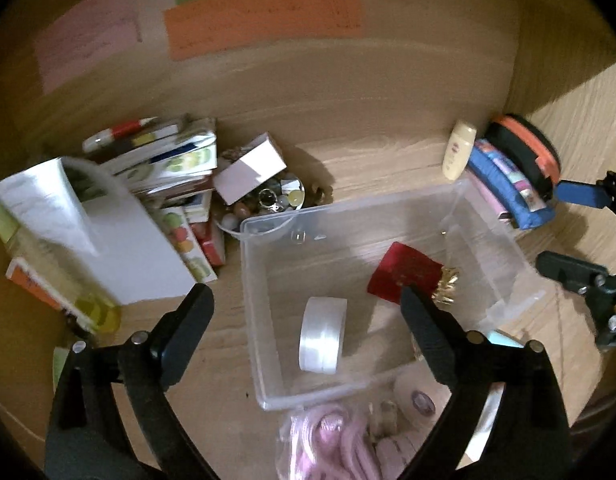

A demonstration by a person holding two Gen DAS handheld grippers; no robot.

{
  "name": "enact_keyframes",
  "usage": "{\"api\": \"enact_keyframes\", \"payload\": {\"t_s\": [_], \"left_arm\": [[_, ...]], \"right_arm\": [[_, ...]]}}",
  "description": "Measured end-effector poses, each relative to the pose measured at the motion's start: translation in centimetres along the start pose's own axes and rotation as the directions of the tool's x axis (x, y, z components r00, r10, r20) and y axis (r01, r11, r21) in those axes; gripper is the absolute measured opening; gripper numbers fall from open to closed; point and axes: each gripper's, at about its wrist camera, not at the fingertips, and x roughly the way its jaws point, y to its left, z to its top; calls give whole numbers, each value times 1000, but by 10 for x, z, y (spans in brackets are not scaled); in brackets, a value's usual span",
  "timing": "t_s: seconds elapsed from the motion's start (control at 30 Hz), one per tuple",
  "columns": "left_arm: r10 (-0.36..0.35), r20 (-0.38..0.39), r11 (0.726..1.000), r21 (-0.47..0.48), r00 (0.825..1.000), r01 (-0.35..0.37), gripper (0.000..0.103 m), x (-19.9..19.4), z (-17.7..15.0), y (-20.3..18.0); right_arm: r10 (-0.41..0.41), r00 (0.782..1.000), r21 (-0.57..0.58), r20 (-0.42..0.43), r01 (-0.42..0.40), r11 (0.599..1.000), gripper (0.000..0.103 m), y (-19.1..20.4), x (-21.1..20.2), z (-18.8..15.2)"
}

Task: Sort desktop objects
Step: 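Withdraw both tools from the box toward the remaining items, then grasp the dark green glass bottle with the left tool while the right tool grasps the white cloth bag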

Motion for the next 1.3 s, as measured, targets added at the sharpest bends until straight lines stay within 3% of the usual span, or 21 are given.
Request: {"api": "enact_keyframes", "payload": {"t_s": [0.27, 0.47, 0.77, 1.0, 1.17, 1.3], "left_arm": [[-4, 34, 999, -41, 999, 5, 96, -44, -31, 6], [0, 57, 1000, -30, 998, 2, 98, -70, -67, -1], [18, 33, 1000, -3, 999, -18, 99, -77, -123, -12], [-58, -19, 998, -4, 998, 58, 99, -75, -161, -30], [-91, -62, 996, 13, 994, 92, 99, -66, -178, -47], [-71, -97, 997, 31, 993, 74, 99, -53, -189, -58]], "right_arm": [[-35, 991, 34, 127, 31, 999, 99, 4, -59, -29], [-10, 989, 67, 146, 0, 998, 99, 12, -74, -58], [26, 993, 127, 119, -42, 991, 99, 29, -70, -110], [100, 993, 168, 64, -109, 980, 99, 43, -53, -148], [122, 992, 161, 13, -123, 979, 99, 54, -35, -161], [132, 991, 170, -15, -127, 977, 99, 54, -20, -163]]}}
